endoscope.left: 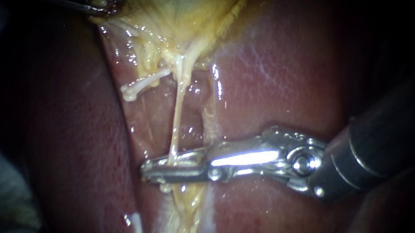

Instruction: Going back first clip right tube

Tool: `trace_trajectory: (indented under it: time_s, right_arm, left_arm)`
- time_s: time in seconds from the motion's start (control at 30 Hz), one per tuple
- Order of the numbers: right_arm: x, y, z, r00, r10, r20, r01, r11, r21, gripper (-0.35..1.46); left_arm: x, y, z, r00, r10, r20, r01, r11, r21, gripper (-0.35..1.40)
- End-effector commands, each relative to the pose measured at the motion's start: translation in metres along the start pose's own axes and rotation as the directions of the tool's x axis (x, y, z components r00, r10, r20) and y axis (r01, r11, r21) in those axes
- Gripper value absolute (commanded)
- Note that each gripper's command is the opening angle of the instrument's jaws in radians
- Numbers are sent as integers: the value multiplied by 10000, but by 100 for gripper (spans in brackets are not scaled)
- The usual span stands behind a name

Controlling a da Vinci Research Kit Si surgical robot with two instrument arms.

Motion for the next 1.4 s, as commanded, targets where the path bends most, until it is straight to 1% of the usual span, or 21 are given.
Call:
trace_trajectory:
  time_s: [0.03, 0.07, 0.13, 0.2, 0.23, 0.3, 0.33, 0.37, 0.4, 0.43, 0.47, 0.5, 0.6, 0.67, 0.7, 0.8, 0.87, 0.9, 0.97, 1.07, 1.4]
  right_arm:
    - [0, 0, 0, 10000, -4, -23, 4, 10000, 24, -35]
    - [0, 0, 1, 10000, -9, -79, 9, 10000, -45, -18]
    - [0, 4, 2, 9957, -910, -178, 900, 9946, -509, 18]
    - [2, 8, 3, 9889, -1487, -7, 1481, 9858, -793, 34]
    - [3, 11, 2, 9841, -1771, 109, 1772, 9786, -1042, 40]
    - [6, 15, -1, 9734, -2275, 258, 2289, 9639, -1363, 44]
    - [6, 17, -5, 9633, -2660, 348, 2681, 9496, -1623, 47]
    - [7, 18, -7, 9588, -2814, 398, 2837, 9394, -1927, 49]
    - [7, 18, -10, 9523, -3019, 440, 3039, 9264, -2224, 50]
    - [7, 17, -14, 9436, -3268, 536, 3294, 9097, -2529, 50]
    - [7, 15, -19, 9291, -3624, 734, 3683, 8897, -2697, 50]
    - [8, 13, -24, 9225, -3758, 880, 3851, 8806, -2763, 50]
    - [12, 4, -41, 8879, -4407, 1321, 4598, 8386, -2922, 50]
    - [16, -4, -54, 8559, -4888, 1690, 5171, 8028, -2970, 50]
    - [19, -9, -61, 8424, -5053, 1873, 5388, 7887, -2959, 50]
    - [27, -25, -82, 8070, -5473, 2216, 5904, 7539, -2882, 50]
    - [31, -37, -95, 7912, -5647, 2346, 6114, 7385, -2844, 50]
    - [32, -42, -100, 7898, -5665, 2353, 6133, 7368, -2846, 50]
    - [34, -50, -109, 7781, -5790, 2434, 6279, 7261, -2801, 50]
    - [32, -56, -113, 7772, -5768, 2516, 6288, 7271, -2757, 50]
    - [31, -57, -112, 7765, -5752, 2574, 6295, 7264, -2758, 50]
  left_arm:
    - [0, 0, 0, 10000, 0, 2, 0, 10000, -6, -35]
    - [0, 0, 0, 10000, 0, 3, 0, 10000, -6, -35]
    - [0, 0, 0, 10000, 0, -11, 0, 10000, 21, -35]
    - [0, -1, 0, 10000, 0, -11, 0, 10000, 21, -35]
    - [0, -1, 0, 10000, 0, -11, 0, 10000, 21, -35]
    - [0, -2, 0, 10000, 0, -11, 0, 10000, 21, -35]
    - [0, -2, 0, 10000, 1, -10, -1, 10000, 19, -35]
    - [0, -2, 0, 10000, 1, -9, -1, 10000, 18, -35]
    - [0, -2, 0, 10000, 1, -9, -1, 10000, 18, -35]
    - [0, -3, 0, 10000, 3, -8, -3, 10000, 16, -35]
    - [0, -3, 0, 10000, 3, -8, -3, 10000, 15, -35]
    - [0, -4, 0, 10000, 4, -7, -4, 10000, 13, -35]
    - [0, -4, -1, 10000, 6, -19, -5, 10000, 38, -35]
    - [0, -5, -1, 10000, 6, -18, -6, 10000, 37, -35]
    - [0, -5, -1, 10000, 6, -18, -6, 10000, 37, -35]
    - [0, -6, -1, 10000, 7, -17, -7, 10000, 35, -35]
    - [0, -7, -1, 10000, 8, -16, -8, 10000, 33, -35]
    - [0, -7, -1, 10000, 9, -15, -9, 10000, 31, -35]
    - [0, -8, -2, 10000, 10, -27, -10, 10000, 57, -35]
    - [1, -9, -2, 10000, 11, -26, -11, 10000, 55, -35]
    - [1, -11, -2, 10000, 13, -26, -13, 10000, 53, -35]
